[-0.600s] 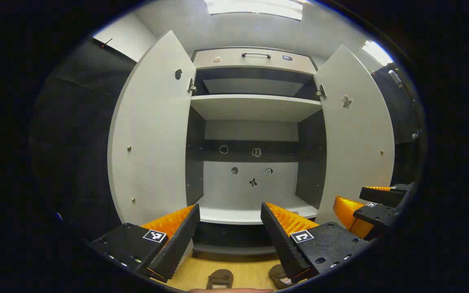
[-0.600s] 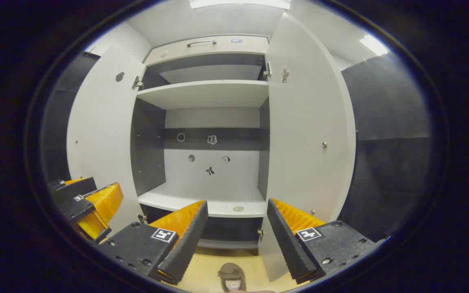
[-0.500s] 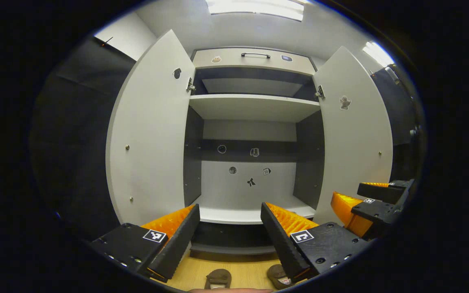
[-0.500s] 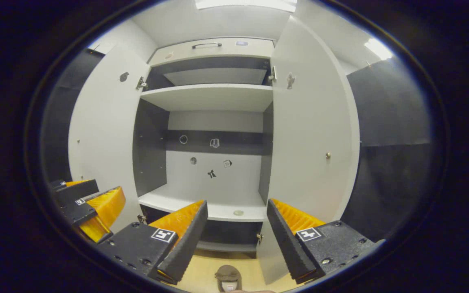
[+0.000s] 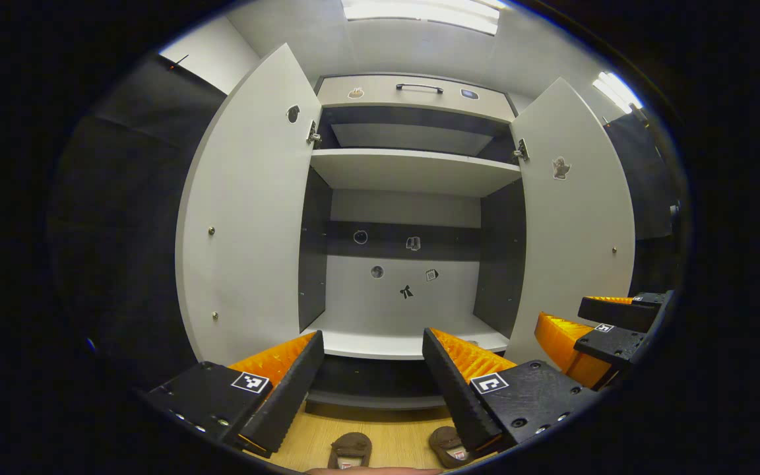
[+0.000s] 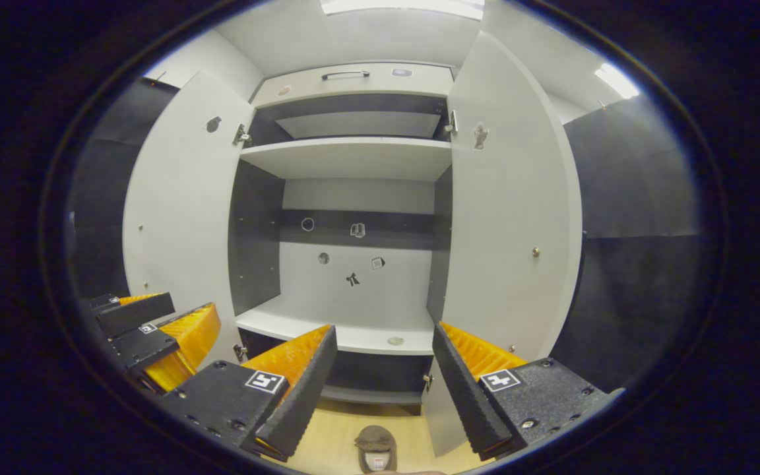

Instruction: Grab one shoe with the right hand and put it into the shoe cabinet, grab the other shoe with the left hand and put it into the shoe cabinet; then close the right door with the right hand and the left door with the left hand.

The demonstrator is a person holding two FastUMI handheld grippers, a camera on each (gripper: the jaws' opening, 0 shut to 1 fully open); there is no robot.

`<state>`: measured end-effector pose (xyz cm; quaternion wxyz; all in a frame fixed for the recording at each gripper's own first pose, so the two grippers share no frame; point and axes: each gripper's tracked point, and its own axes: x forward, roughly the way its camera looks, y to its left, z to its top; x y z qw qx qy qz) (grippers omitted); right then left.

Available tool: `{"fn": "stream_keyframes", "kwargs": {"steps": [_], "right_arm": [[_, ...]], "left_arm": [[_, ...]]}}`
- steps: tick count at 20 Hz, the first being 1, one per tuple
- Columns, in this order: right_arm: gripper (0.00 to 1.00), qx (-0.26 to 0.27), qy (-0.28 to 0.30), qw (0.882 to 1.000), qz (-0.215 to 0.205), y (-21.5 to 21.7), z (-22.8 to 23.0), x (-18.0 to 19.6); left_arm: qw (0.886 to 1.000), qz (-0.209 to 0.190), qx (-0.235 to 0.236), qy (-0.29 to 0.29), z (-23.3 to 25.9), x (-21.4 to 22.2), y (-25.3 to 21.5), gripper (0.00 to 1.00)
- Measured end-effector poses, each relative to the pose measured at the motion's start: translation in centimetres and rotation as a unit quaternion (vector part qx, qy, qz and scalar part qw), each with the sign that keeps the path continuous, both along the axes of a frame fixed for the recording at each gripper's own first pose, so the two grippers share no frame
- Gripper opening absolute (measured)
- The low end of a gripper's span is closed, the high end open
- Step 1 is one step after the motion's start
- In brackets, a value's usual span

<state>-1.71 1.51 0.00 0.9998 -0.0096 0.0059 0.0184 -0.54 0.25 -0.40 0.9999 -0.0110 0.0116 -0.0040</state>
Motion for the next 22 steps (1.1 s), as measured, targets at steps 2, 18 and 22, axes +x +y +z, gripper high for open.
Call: {"fn": "stream_keyframes", "kwargs": {"steps": [2, 18, 22], "right_arm": [[0.91, 0.000, 0.000, 1.000, -0.003, -0.1, 0.0, 0.0], [0.89, 0.000, 0.145, 0.987, 0.067, 3.8, -11.9, 0.8], [0.87, 0.034, 0.265, 0.961, 0.071, 4.9, -23.8, -1.7]], "left_arm": [[1.000, 0.003, 0.001, -0.001, 0.1, -0.1, 0.2, 0.95], [0.997, 0.058, 0.027, 0.041, -2.2, -2.4, 4.6, 0.95], [0.985, 0.089, 0.046, 0.144, -9.1, -4.9, 7.3, 0.95]]}}
